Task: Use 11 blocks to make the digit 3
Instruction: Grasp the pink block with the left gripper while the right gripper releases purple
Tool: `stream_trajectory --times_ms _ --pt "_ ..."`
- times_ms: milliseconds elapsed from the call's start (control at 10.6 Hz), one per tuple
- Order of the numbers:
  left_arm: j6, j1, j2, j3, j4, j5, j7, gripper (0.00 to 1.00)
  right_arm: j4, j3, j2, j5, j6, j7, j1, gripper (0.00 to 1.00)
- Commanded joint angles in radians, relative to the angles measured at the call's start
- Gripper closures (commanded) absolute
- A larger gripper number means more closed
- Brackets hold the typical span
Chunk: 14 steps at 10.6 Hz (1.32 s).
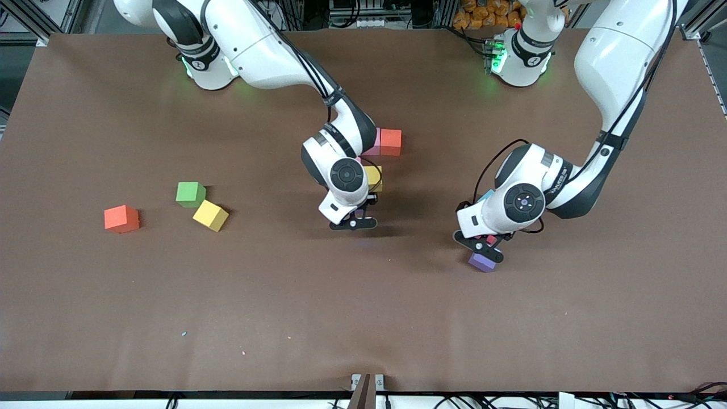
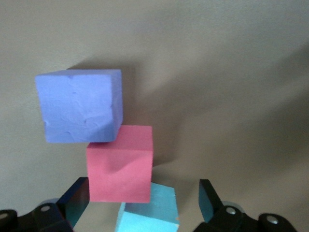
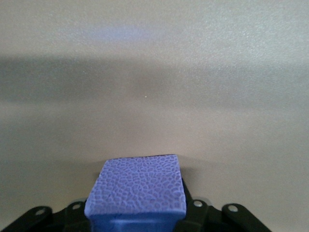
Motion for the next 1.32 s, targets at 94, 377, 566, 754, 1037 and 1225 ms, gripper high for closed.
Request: stream_trajectory --times_ms 94,377,566,754,1037,1225 --pt "0.02 0.033 -0.002 -0.007 -0.016 0.075 0.004 0.0 -0.019 -0.006 -0.03 -0.025 -0.007 0.0 0.01 0.0" --pt "0.027 0.033 0.024 -0.007 -0.016 0.08 0.004 0.0 -0.006 -0.012 -0.076 -0.024 -0.075 -0.001 0.001 0.0" --pt "0.033 0.032 0.033 -0.005 -0.018 0.095 0.004 0.0 -0.006 -0.008 -0.148 -0.016 -0.137 -0.021 -0.057 0.0" --pt "0.033 0.037 0.042 -0.007 -0.016 0.1 0.004 0.0 -0.009 -0.008 -0.188 -0.015 -0.197 -0.084 -0.117 0.0" --pt "0.04 0.036 0.055 -0.005 -0.016 0.102 0.004 0.0 -0.025 -0.011 -0.219 -0.022 -0.267 -0.207 -0.19 0.0" --pt "0.045 0.029 0.065 -0.005 -0.016 0.15 -0.036 0.0 -0.09 -0.012 -0.26 -0.053 -0.266 -0.245 -0.261 0.0"
